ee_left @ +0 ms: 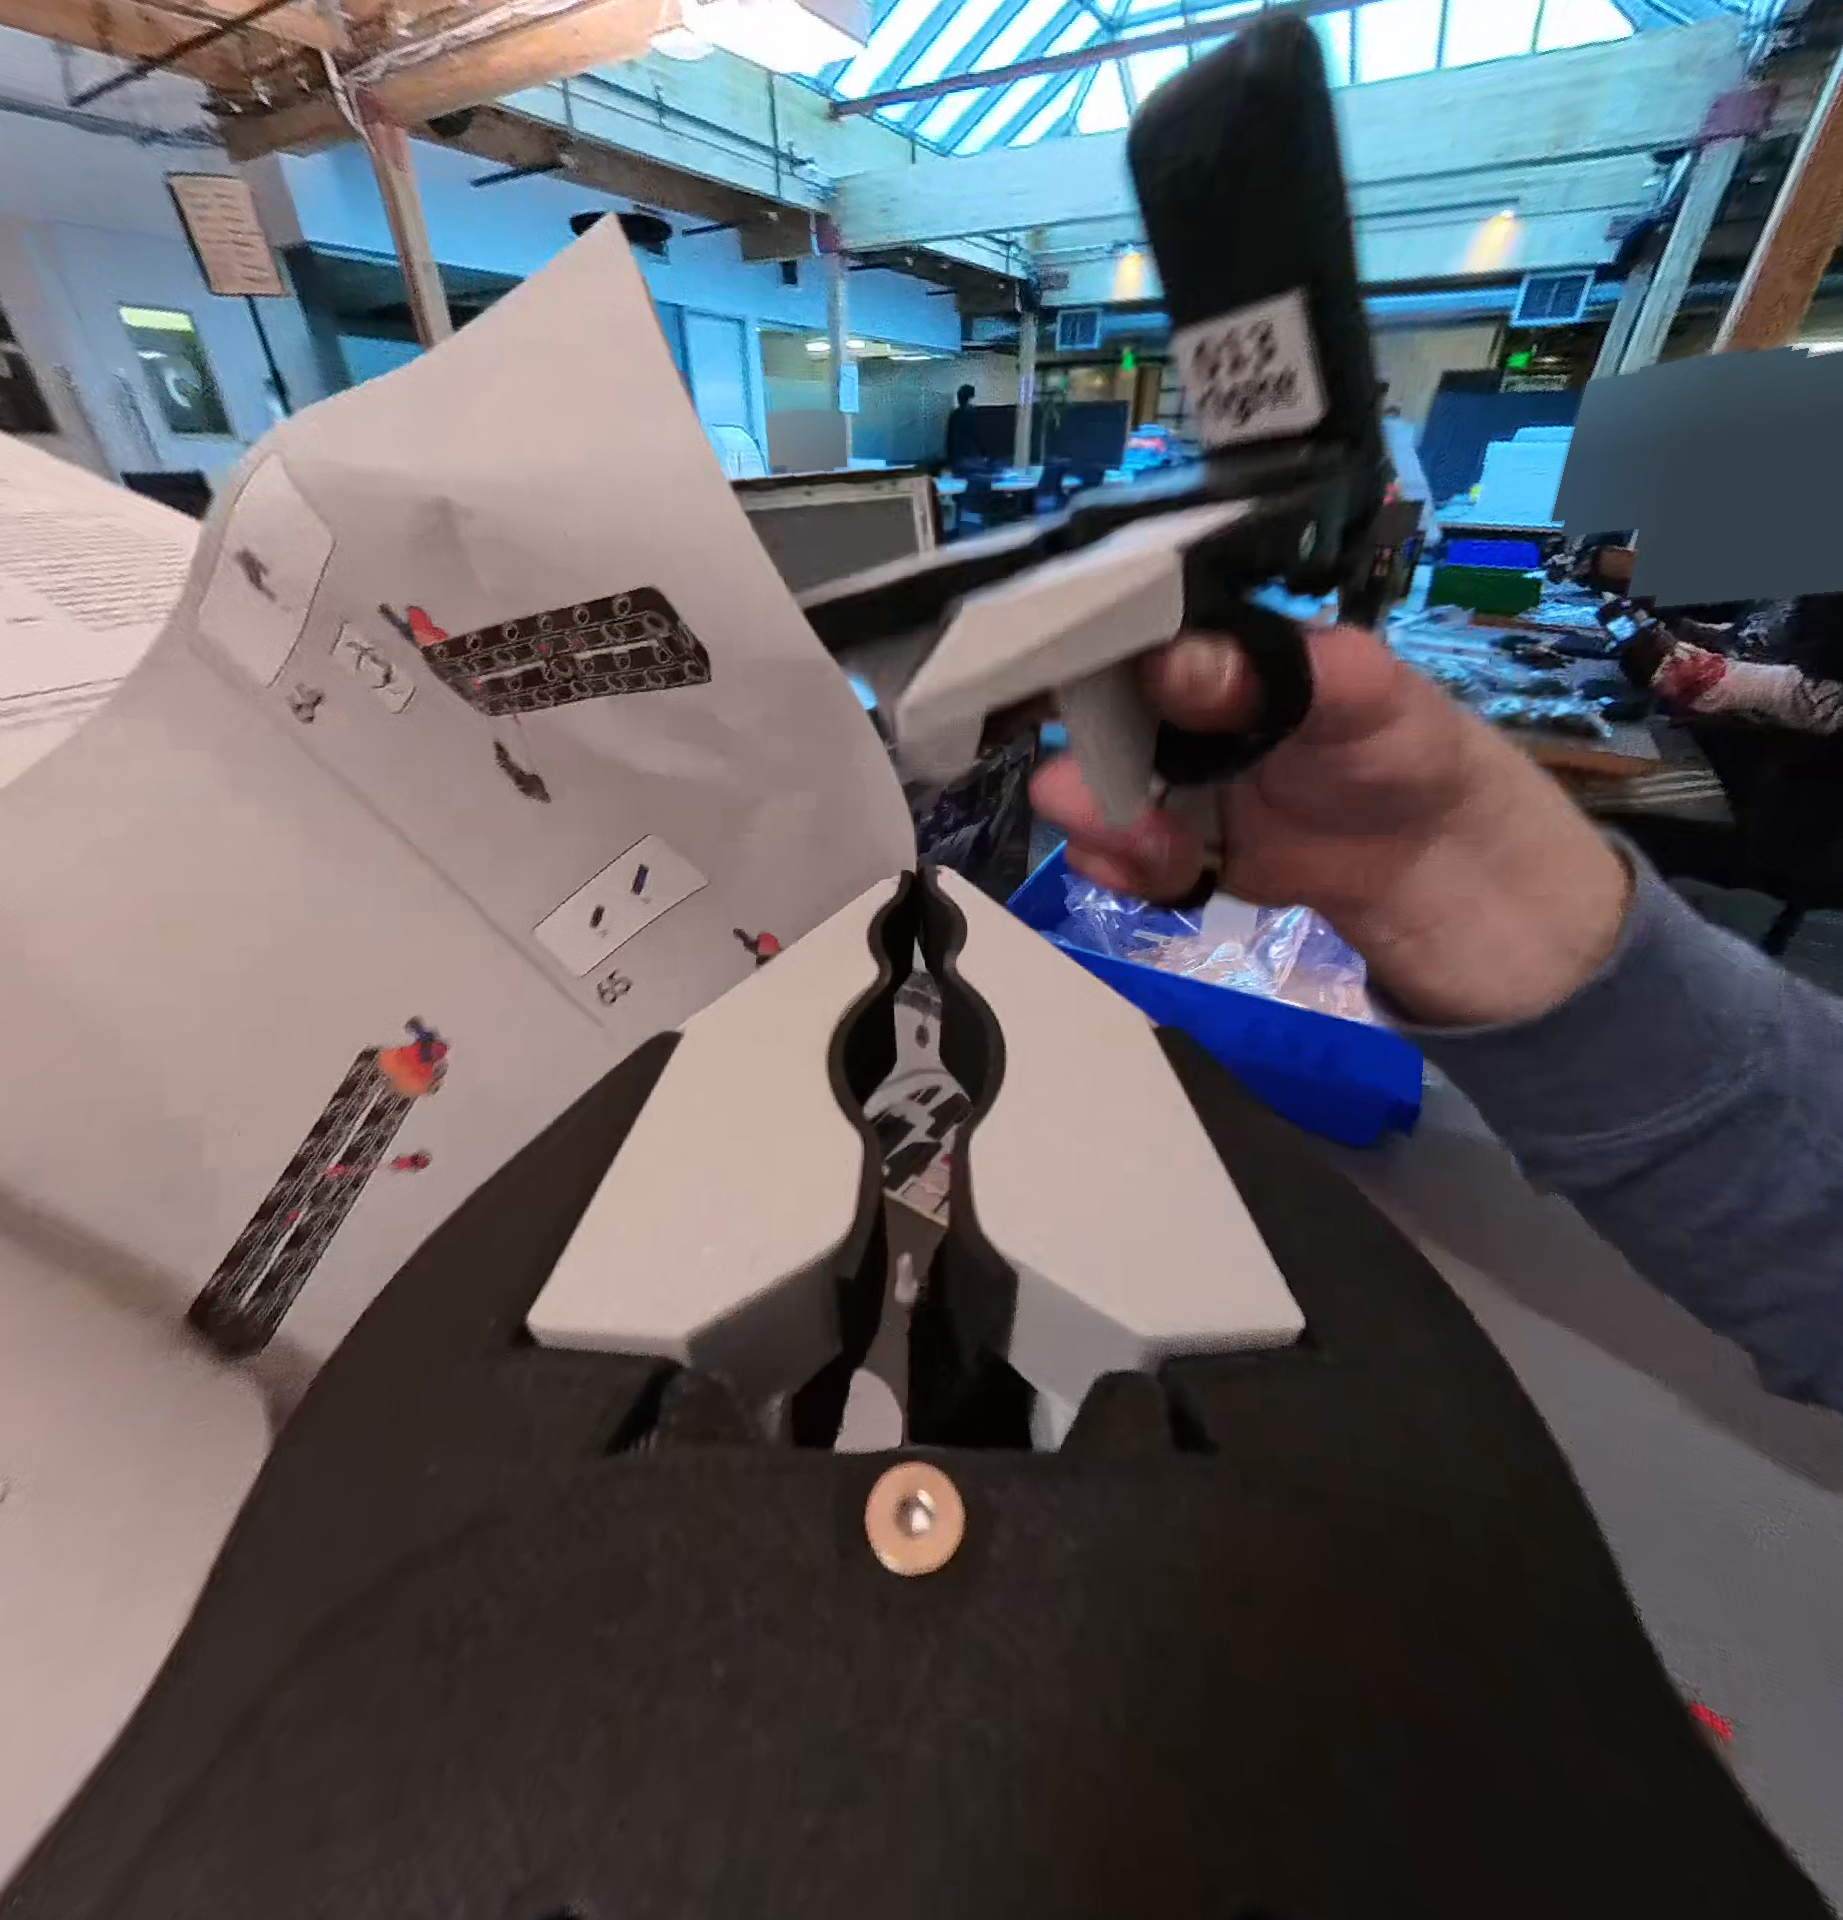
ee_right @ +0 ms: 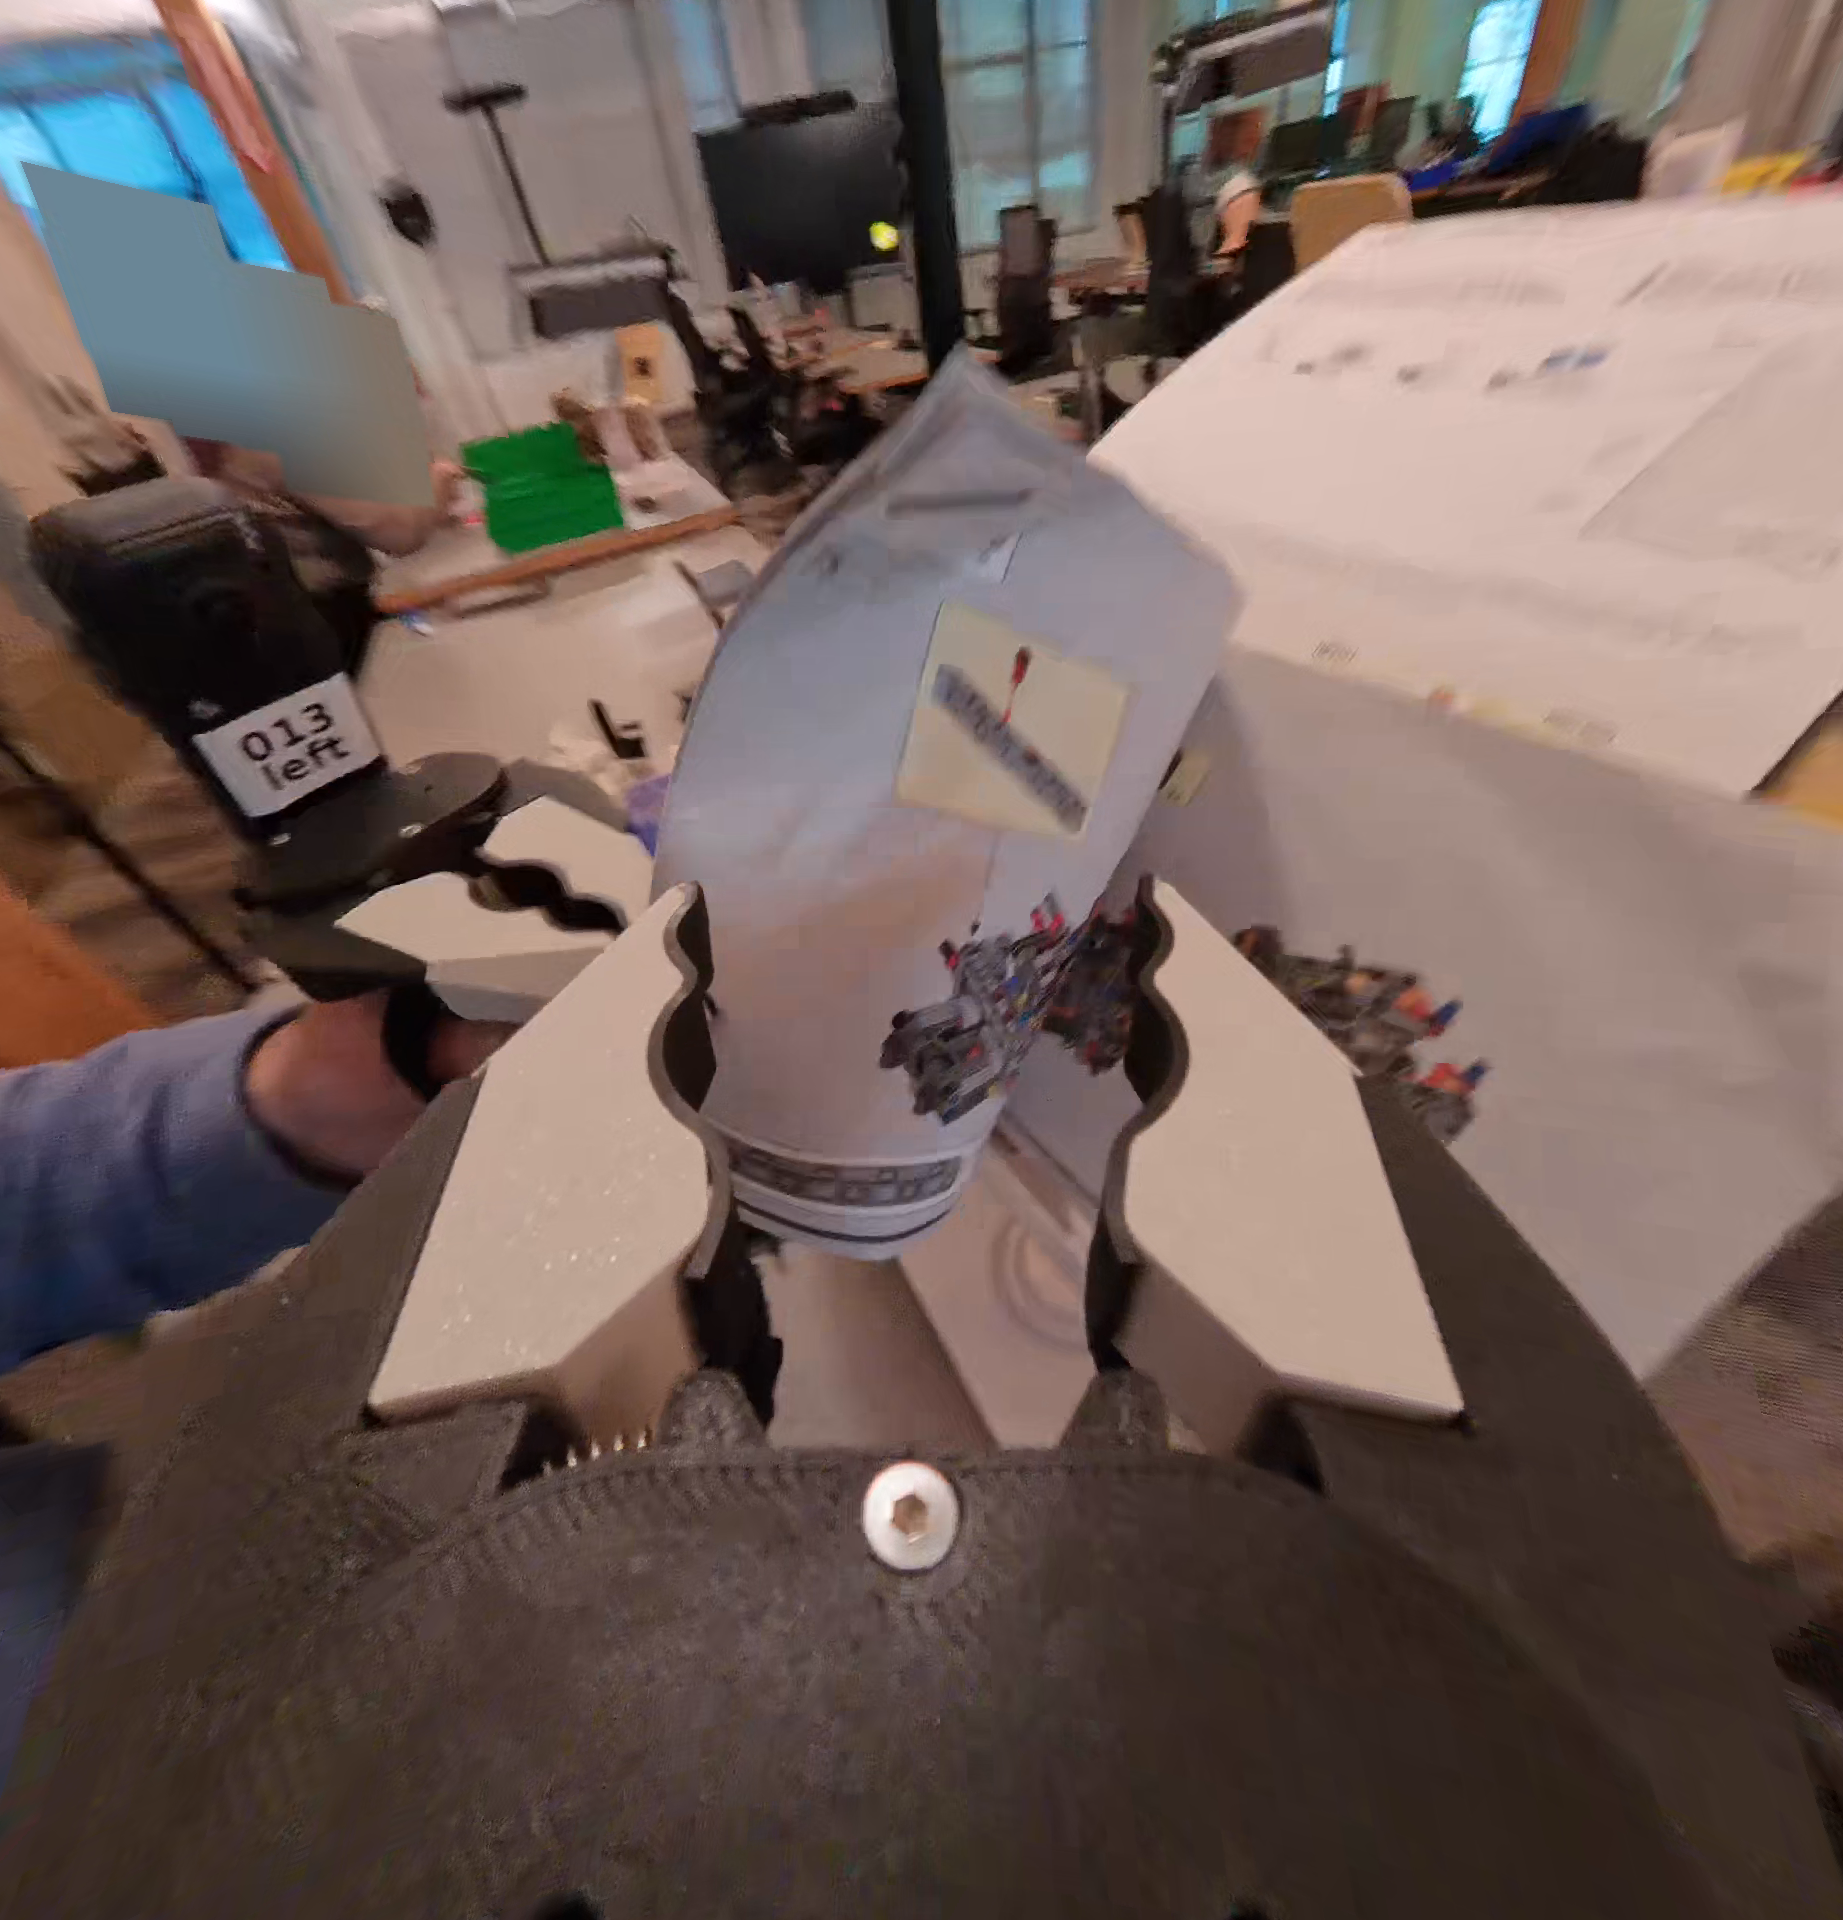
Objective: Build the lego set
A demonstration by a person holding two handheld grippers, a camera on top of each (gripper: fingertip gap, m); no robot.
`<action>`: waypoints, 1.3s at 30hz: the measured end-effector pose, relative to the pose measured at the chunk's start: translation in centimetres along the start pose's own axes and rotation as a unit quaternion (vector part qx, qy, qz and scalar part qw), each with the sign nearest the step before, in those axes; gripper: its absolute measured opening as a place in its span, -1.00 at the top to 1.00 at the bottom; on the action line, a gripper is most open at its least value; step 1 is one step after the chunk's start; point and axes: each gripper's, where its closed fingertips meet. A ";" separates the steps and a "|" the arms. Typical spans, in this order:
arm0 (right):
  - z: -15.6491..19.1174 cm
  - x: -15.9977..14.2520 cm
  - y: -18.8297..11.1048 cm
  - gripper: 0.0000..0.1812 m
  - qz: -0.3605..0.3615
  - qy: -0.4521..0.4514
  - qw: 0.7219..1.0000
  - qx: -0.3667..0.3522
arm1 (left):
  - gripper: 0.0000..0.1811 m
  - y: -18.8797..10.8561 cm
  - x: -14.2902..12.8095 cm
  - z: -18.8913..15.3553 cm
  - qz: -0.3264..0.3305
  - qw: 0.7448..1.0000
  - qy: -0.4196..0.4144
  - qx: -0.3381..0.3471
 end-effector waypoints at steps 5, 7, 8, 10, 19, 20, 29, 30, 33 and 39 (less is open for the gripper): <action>-0.4 -2.1 -0.9 0.24 -0.078 0.133 0.978 0.139 | 1.00 3.4 0.5 -1.0 -0.002 0.999 -0.002 -0.050; -0.7 -2.6 -1.4 0.25 -0.099 0.158 0.966 0.178 | 1.00 4.2 0.5 -1.0 -0.009 0.997 -0.028 -0.068; -0.9 -2.8 -1.5 0.29 -0.108 0.165 0.962 0.188 | 0.99 4.5 0.4 -1.0 -0.011 0.997 -0.032 -0.074; -0.9 -2.8 -1.9 0.34 -0.126 0.178 0.952 0.215 | 0.99 5.0 0.3 -1.1 -0.021 0.995 -0.041 -0.093; -1.1 -2.6 -2.3 0.35 -0.174 0.209 0.920 0.281 | 0.87 6.1 0.5 -1.6 -0.063 0.980 -0.088 -0.168; -1.1 -2.6 -2.4 0.36 -0.179 0.211 0.917 0.288 | 0.87 6.1 0.5 -1.6 -0.064 0.978 -0.091 -0.174; -0.5 -2.0 -2.5 0.37 -0.208 0.221 0.895 0.328 | 0.86 6.3 0.7 -1.9 -0.081 0.968 -0.110 -0.208; -0.5 -2.0 -2.5 0.38 -0.210 0.221 0.894 0.328 | 0.86 6.3 0.6 -1.9 -0.081 0.968 -0.111 -0.209; -0.3 -2.0 -2.5 0.39 -0.213 0.220 0.891 0.334 | 0.86 6.3 0.5 -2.0 -0.081 0.966 -0.116 -0.215; -0.2 -2.0 -2.5 0.39 -0.216 0.221 0.887 0.342 | 0.86 6.3 0.4 -2.0 -0.084 0.962 -0.128 -0.228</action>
Point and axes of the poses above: each gripper's, where its closed fingertips meet, y out along the fingers, x out of its top, z = x × y across the jaws, and after that the axes turned 2 degrees about -y, right-handed
